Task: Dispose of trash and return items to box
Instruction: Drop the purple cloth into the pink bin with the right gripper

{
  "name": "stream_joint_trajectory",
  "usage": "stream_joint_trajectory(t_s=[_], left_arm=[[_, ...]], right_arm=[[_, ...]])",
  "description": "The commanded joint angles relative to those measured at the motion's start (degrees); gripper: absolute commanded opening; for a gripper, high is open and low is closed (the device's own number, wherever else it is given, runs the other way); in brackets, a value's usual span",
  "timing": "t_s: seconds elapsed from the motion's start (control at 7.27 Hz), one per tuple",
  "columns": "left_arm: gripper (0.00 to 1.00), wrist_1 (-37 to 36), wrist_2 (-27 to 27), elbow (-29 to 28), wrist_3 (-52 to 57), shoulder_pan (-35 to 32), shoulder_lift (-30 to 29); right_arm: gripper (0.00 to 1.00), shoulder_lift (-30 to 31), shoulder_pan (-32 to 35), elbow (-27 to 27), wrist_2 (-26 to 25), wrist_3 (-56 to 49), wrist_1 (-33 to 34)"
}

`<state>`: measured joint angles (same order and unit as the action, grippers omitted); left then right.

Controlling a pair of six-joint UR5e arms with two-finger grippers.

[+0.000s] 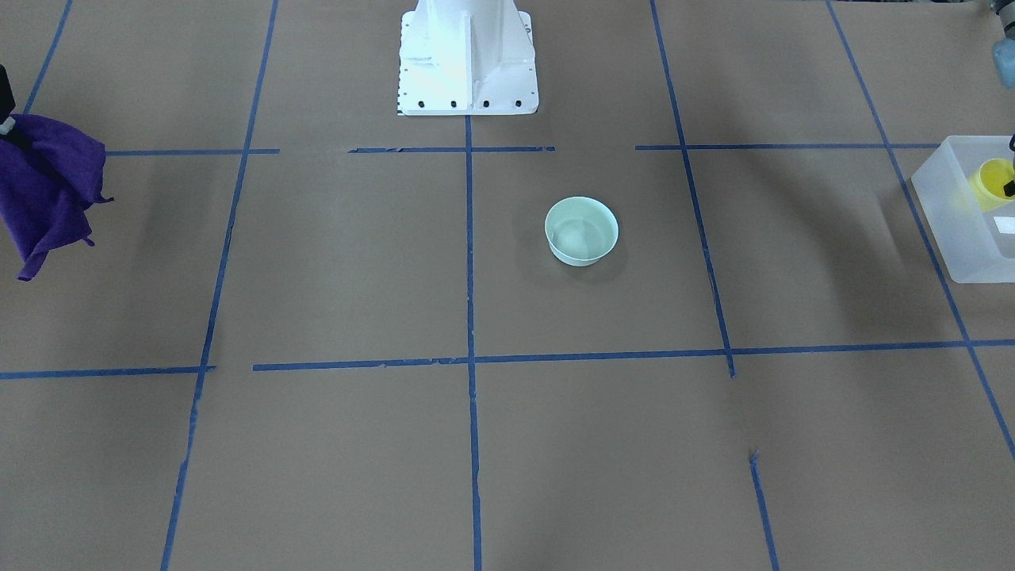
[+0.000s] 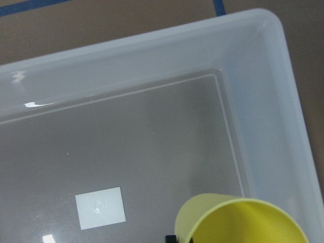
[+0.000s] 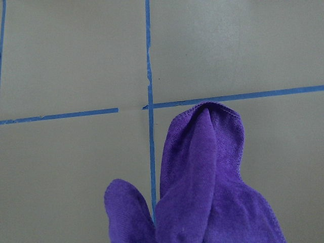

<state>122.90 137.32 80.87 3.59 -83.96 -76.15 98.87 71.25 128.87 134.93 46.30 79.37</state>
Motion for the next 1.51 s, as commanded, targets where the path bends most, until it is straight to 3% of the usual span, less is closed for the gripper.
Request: stream_joint_trajectory(t_s=[0.0, 0.14, 0.55, 0.69, 0.96, 1.24, 1.38], left_arm=[[0.73, 1.11, -0.21, -0.19, -0.25, 0.46, -0.84], [0.98, 1.20, -0.39, 0.24, -0.16, 0.46, -1.28], [1.00, -0.90, -0.92, 10.85, -0.42, -0.15, -1.02], [1.00, -4.65, -2.05, 14.54, -0.60, -1.46, -1.63], [1.00, -14.94, -5.57, 25.24, -8.70, -1.91, -3.91], [1.00, -14.89, -5.32, 29.77, -23.29, -0.08, -6.36], [1.00, -14.80, -5.31, 30.74, -26.84, 3.16, -7.69]], right_arm=[[0.00, -0.34, 1.25, 0.07, 0.16, -0.07, 0.00], [0.00, -0.43, 1.43, -0.02, 0.16, -0.07, 0.00], [0.00, -0.26, 2.57, -0.20, 0.16, -4.09, 0.17], [0.00, -0.17, 4.14, -0.20, -0.10, -9.33, 3.66], [0.00, -0.34, 10.71, -1.16, -1.50, -28.26, 13.57], [0.00, 0.18, 16.87, -4.31, -7.02, -45.42, 20.36], [0.00, 0.45, 20.38, -7.03, -7.40, -51.68, 20.91]])
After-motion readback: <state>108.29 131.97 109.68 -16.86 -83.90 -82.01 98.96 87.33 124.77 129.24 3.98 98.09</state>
